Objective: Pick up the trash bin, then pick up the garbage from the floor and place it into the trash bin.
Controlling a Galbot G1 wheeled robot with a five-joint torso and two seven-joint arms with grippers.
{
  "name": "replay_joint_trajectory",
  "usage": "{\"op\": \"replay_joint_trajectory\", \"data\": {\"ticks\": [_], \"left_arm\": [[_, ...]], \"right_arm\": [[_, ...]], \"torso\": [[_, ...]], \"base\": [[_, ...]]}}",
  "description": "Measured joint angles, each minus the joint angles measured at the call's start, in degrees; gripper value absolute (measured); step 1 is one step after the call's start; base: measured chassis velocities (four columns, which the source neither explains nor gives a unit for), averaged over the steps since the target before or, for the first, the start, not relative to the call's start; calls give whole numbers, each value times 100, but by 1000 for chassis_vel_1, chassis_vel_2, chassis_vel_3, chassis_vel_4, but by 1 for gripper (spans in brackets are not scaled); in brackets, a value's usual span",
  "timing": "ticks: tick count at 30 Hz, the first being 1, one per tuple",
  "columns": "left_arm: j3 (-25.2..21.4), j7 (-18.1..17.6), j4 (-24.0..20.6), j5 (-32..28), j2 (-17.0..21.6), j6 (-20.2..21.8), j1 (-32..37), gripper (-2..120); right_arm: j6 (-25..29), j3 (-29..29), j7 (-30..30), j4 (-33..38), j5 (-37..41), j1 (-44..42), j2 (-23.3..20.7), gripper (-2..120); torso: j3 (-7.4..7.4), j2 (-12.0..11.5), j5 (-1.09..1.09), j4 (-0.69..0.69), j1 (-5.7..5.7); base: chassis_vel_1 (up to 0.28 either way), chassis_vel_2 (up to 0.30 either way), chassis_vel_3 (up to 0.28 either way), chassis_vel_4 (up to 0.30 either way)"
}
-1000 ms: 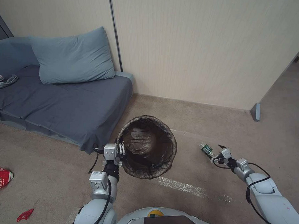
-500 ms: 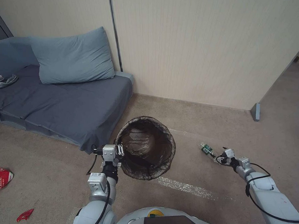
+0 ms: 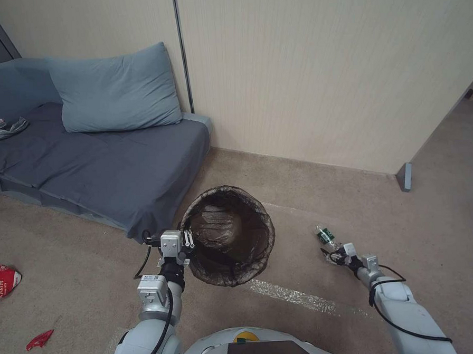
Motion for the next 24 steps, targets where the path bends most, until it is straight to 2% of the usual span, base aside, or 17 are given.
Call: {"op": "replay_joint_trajectory", "data": {"ticks": [1,3,6,7,8,12,24], "left_arm": [[3,-2,8,3,-2,-1,3,3],[3,-5,12,4,-2,-2,4,3],[1,-10,14,7,1,-6,13,3],[1,-10,14,7,1,-6,13,3],[0,-12,19,7,3,-8,13,3],[28,-15,47,7,2,-9,0,3],[51,-15,98,10,-4,-10,-38,3]], "right_arm": [[18,5,30,-68,-8,23,34,67],[34,10,38,-103,-9,35,48,64],[88,37,41,-168,-2,54,88,48],[88,37,41,-168,-2,54,88,48],[102,41,44,-168,-2,54,96,41],[105,45,87,-126,-9,48,118,32],[146,52,239,-15,17,16,119,30]], "torso": [[0,0,0,0,0],[0,0,-1,0,0],[-1,0,-2,0,0],[-1,0,-2,0,0],[-1,0,-1,0,0],[0,0,1,0,0],[0,0,0,-1,0]], "base": [[0,0,0,0],[0,0,0,0],[0,0,0,0],[0,0,0,0],[0,0,0,0],[0,0,0,0],[0,0,0,0]]}}
